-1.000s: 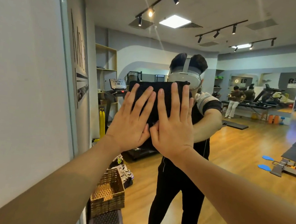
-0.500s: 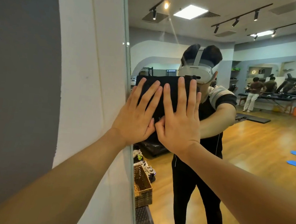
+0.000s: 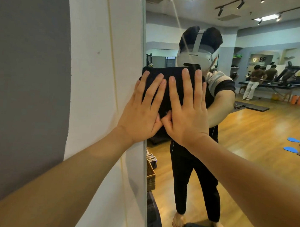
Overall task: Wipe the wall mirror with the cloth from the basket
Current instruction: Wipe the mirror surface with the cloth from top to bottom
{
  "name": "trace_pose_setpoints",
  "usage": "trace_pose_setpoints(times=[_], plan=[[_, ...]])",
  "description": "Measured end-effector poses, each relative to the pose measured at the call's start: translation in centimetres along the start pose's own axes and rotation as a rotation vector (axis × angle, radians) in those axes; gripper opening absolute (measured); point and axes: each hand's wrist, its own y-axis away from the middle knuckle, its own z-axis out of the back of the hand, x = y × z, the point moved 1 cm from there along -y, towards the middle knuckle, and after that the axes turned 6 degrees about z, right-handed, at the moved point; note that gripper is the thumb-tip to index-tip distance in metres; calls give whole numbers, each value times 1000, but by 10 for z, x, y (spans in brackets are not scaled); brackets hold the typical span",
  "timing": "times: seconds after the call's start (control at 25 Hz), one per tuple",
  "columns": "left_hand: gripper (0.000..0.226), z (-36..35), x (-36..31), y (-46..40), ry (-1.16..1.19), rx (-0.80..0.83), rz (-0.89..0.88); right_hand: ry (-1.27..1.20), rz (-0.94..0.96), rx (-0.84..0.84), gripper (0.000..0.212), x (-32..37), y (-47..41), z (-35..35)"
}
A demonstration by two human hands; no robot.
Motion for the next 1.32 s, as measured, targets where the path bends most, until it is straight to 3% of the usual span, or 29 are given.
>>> trace_pose_setpoints(times=[0.24,0.44,0.68,1.0,1.32], plan=[[73,-25,-22,50,-46,30,29,-19,26,59,68,10,55,-12],[79,-33,-37,46,-45,-17,79,8,81,29,67,-4,57,-9],[72,-37,-61,39,41,-38,120,20,158,34,60,-28,66,2],[84,-57,-149,23,54,11,86,-8,169,58,57,-105,113,36],[79,-77,-274,-4,230,59,68,49,153,75,57,-203,182,81]])
